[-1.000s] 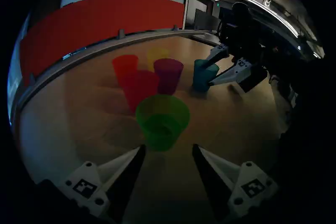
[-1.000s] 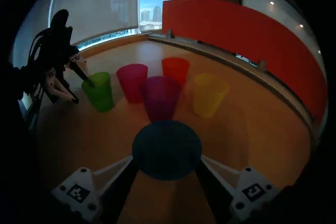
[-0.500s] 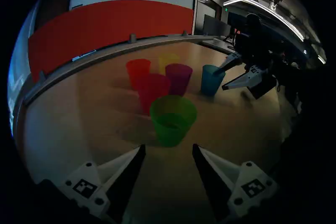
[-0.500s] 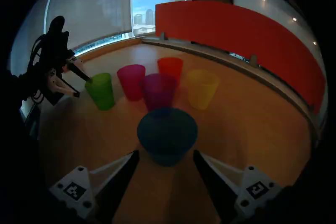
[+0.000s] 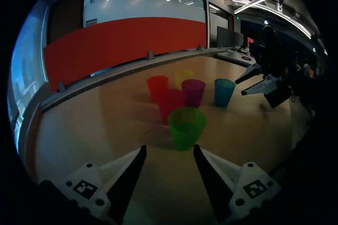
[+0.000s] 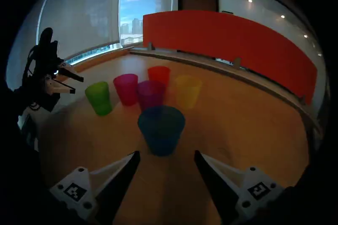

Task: Pour water

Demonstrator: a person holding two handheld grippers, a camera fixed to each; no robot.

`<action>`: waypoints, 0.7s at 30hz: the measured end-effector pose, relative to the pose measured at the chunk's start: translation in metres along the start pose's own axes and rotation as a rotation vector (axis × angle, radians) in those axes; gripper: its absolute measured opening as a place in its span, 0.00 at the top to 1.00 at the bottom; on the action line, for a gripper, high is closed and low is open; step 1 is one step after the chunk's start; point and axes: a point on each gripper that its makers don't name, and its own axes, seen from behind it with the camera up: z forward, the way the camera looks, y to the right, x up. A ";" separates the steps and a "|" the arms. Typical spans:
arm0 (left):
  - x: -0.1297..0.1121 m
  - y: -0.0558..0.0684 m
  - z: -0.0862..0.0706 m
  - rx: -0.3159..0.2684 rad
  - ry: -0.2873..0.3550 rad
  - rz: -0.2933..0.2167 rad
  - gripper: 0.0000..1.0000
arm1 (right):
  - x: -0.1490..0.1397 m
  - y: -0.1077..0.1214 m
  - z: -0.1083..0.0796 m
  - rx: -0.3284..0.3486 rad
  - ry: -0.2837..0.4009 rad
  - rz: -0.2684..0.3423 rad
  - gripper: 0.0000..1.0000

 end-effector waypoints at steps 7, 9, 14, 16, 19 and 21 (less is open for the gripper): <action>0.010 -0.016 -0.012 0.084 0.072 -0.044 0.18 | 0.003 0.006 -0.016 -0.064 0.045 0.022 0.00; 0.011 -0.021 -0.014 0.106 0.089 -0.054 0.18 | 0.005 0.008 -0.019 -0.078 0.058 0.027 0.00; 0.020 -0.033 -0.022 0.163 0.140 -0.065 0.18 | 0.014 0.015 -0.024 -0.117 0.094 0.042 0.00; 0.027 -0.038 -0.025 0.187 0.171 -0.070 0.18 | 0.022 0.019 -0.027 -0.137 0.119 0.050 0.01; 0.036 -0.046 -0.030 0.224 0.210 -0.078 0.18 | 0.035 0.025 -0.031 -0.165 0.162 0.059 0.01; 0.040 -0.051 -0.033 0.249 0.229 -0.081 0.18 | 0.045 0.029 -0.035 -0.186 0.192 0.063 0.01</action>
